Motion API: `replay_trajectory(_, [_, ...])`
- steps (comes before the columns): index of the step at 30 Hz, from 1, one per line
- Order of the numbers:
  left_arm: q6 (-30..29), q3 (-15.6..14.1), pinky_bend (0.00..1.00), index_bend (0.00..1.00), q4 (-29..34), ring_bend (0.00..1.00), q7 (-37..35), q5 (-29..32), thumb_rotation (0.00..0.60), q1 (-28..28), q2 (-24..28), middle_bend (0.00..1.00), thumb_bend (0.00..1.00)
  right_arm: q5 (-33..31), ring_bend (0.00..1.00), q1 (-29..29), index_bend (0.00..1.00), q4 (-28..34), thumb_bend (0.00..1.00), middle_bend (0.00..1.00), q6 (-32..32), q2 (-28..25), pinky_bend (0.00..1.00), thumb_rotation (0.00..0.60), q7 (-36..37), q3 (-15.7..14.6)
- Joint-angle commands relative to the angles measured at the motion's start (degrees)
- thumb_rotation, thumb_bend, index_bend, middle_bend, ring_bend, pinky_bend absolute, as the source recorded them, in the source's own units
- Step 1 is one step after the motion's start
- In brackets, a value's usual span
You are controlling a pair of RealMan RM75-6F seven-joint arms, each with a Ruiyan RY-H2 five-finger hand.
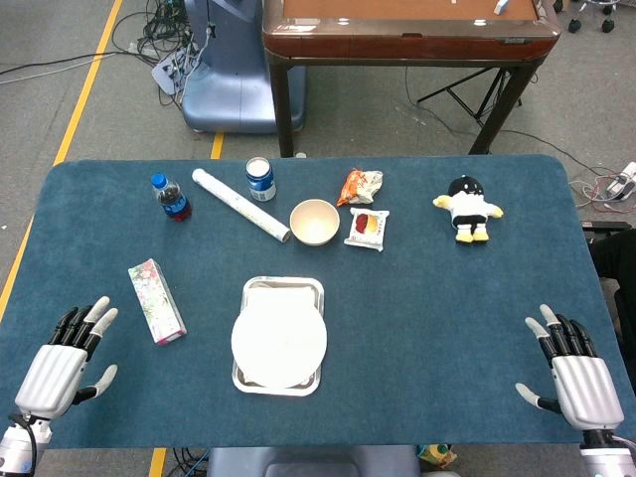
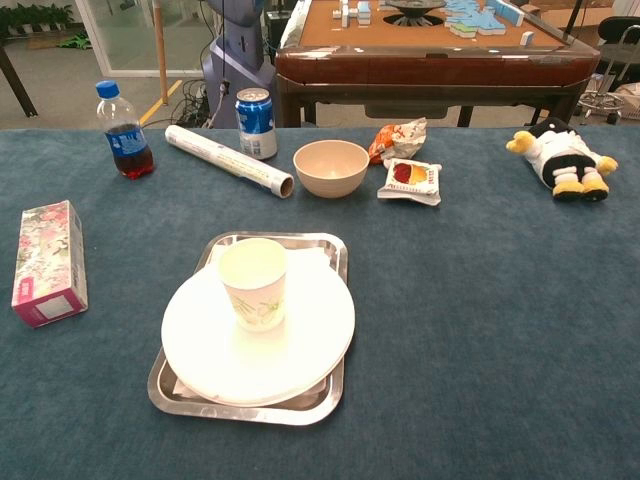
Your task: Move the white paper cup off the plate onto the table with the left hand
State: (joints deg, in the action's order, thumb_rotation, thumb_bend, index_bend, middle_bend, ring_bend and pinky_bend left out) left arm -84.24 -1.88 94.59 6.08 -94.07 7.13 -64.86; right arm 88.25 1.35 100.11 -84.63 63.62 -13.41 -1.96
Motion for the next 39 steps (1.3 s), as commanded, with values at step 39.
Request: replay_trajectory(39, [11.1,-1.2,0.00,0.00,3.7,0.00,11.3,-7.3,0.600,8.3,-1.1,0.00,0.32,-4.3,0.00,-2.0,0.00,-0.1,0.21,0.00,4.3,0.4,0.00,0.600,0.1,1.3])
